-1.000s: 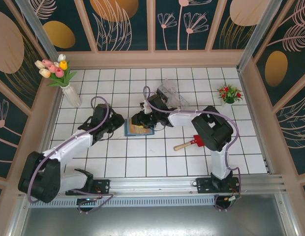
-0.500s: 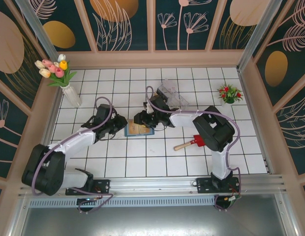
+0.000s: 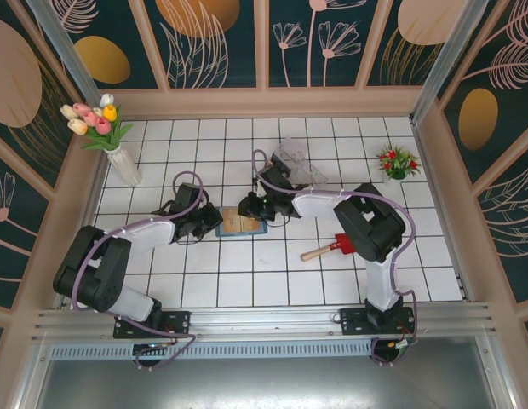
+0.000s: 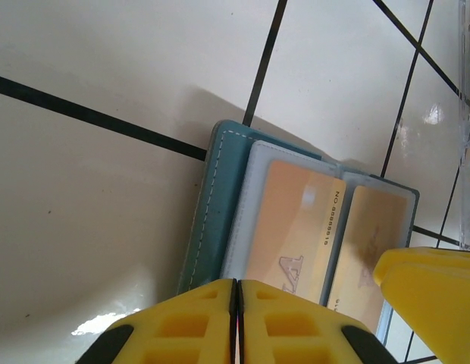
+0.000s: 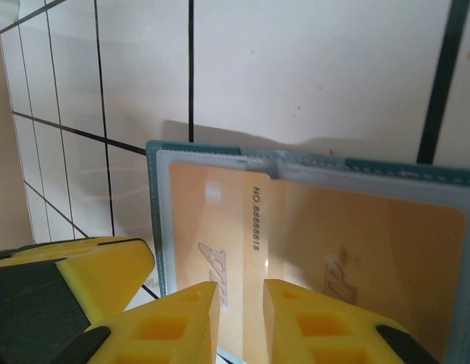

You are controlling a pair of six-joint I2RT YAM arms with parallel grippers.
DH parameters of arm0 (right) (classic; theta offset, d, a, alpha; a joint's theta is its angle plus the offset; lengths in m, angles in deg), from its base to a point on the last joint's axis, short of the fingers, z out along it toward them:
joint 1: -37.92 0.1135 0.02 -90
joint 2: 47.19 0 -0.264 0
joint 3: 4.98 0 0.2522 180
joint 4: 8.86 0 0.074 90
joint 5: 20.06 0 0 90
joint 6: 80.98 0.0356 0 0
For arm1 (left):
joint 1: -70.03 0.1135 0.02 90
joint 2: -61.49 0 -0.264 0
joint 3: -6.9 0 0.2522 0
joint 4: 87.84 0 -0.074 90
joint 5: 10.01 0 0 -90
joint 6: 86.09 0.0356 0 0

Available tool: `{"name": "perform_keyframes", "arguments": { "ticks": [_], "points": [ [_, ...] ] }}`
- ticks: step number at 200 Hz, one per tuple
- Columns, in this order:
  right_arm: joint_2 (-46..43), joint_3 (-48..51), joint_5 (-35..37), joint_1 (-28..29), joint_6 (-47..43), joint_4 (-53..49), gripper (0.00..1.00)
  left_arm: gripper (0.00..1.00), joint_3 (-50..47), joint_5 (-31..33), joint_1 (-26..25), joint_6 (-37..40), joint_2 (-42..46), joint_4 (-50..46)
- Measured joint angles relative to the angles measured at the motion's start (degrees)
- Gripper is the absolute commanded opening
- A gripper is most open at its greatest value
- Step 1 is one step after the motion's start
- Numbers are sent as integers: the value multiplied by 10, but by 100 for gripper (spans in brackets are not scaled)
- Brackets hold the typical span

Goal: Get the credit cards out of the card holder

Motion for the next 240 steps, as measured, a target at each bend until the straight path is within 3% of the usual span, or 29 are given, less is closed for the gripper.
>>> {"name": "perform_keyframes", "arguments": {
  "ticks": [240],
  "points": [
    [49, -48, -10, 8, -34, -41, 25, 12, -27, 10, 0, -3, -17, 22]
  ]
}}
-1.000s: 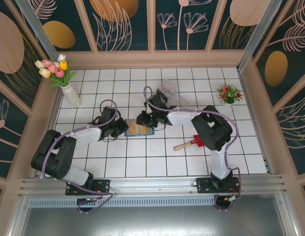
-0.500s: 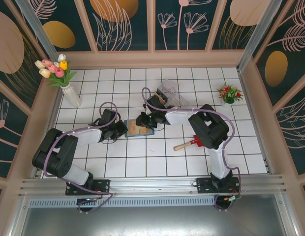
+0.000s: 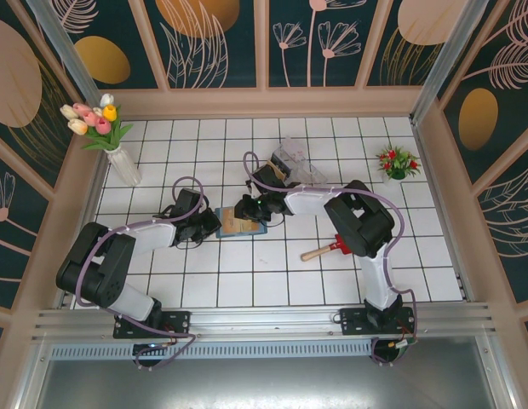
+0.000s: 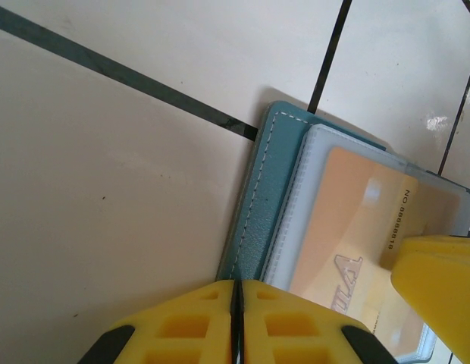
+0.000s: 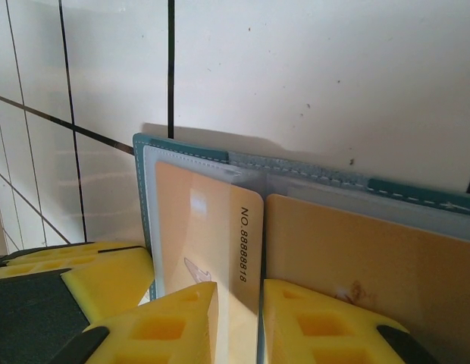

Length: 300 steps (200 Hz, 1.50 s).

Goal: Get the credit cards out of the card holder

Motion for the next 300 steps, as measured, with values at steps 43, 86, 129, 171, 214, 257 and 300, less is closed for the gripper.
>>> {"name": "perform_keyframes", "arguments": {
  "ticks": [43, 86, 129, 171, 214, 257, 300],
  "points": [
    [2, -1, -10, 0, 0, 3, 23, 12, 0, 0, 0, 0, 0, 0],
    [6, -1, -18, 0, 0, 10, 10, 12, 0, 0, 0, 0, -1, 1],
    [5, 4, -14, -2, 0, 13, 2, 12, 0, 0, 0, 0, -1, 0],
    [-11, 25, -14, -15, -12, 14, 1, 12, 0, 1, 0, 0, -1, 0],
    [-22, 34, -15, -23, -28, 4, 1, 11, 1, 1, 0, 1, 0, -1],
    [-29, 39, -24, -26, -30, 0, 1, 12, 19, 5, 0, 12, 10, -32],
    [-50, 52, -27, -28, -30, -1, 0, 13, 41, 2, 0, 20, 43, -41]
  ]
}}
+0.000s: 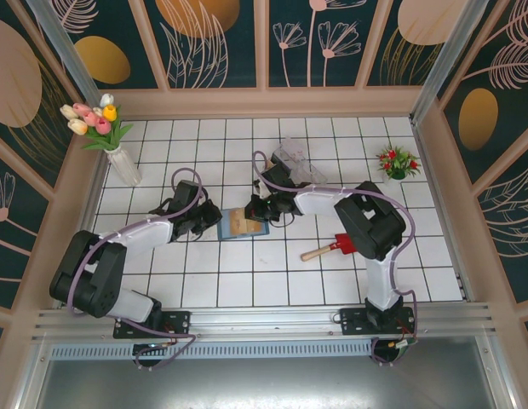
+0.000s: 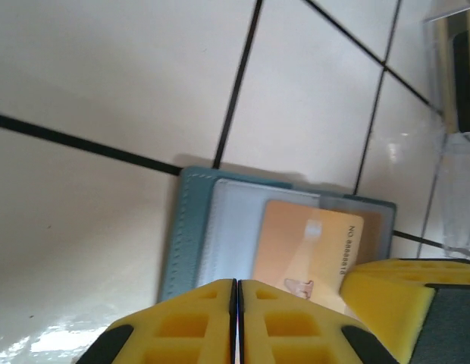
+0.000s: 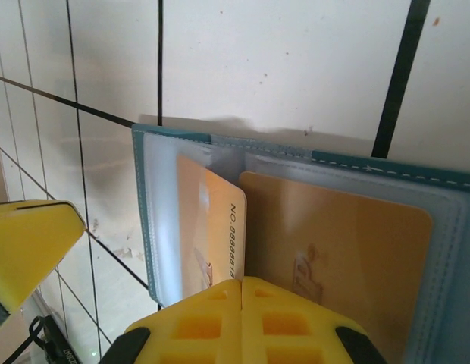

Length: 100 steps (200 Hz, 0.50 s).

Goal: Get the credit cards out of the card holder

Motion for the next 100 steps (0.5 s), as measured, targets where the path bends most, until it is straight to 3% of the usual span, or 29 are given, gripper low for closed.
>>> {"name": "perform_keyframes", "arguments": {
  "ticks": [48, 100],
  "points": [
    [-21, 5, -5, -6, 0, -1, 0, 13, -1, -58, -2, -1, -13, 50],
    [-23, 23, -17, -10, 0, 7, 0, 13, 3, -63, -7, 10, -87, 47]
  ]
}}
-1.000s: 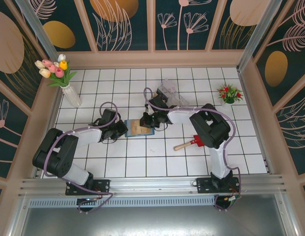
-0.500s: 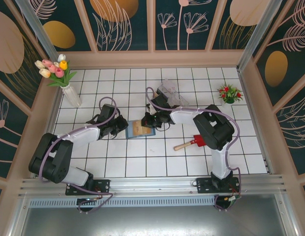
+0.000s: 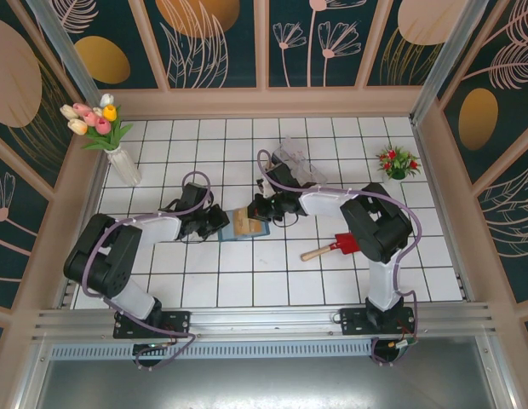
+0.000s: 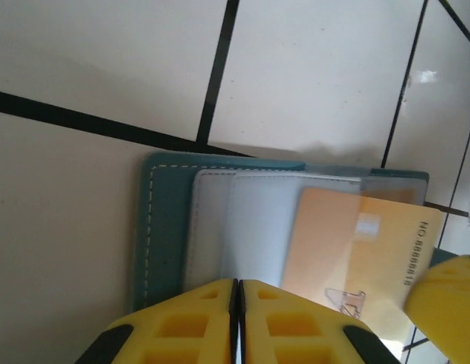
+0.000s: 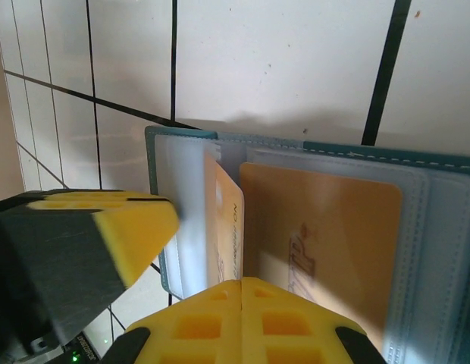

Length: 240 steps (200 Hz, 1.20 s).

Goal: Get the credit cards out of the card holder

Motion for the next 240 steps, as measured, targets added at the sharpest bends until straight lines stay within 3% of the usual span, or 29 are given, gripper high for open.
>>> {"name": "perform_keyframes", "arguments": {
  "ticks": [64, 89, 121, 159, 176, 210, 240],
  "points": [
    [-43, 30, -17, -15, 0, 21, 0, 13, 17, 22, 0, 22, -5, -24],
    [-59, 43, -30, -23, 0, 40, 0, 21, 21, 29, 0, 26, 0, -36],
    [-90, 72, -57, -39, 6, 72, 0, 38, 23, 33, 0, 23, 43, -59],
    [-122, 93, -115, -75, 31, 137, 0, 66, 36, 21, 0, 6, 129, -48],
    [-127, 94, -144, -88, 45, 172, 0, 72, 36, 4, 0, -8, 157, -27],
    [-129, 95, -210, -108, 93, 255, 0, 73, 36, -67, 0, -29, 167, 42],
    [-133, 102, -253, -117, 139, 327, 0, 60, 36, -132, 0, -50, 161, 110]
  ]
}}
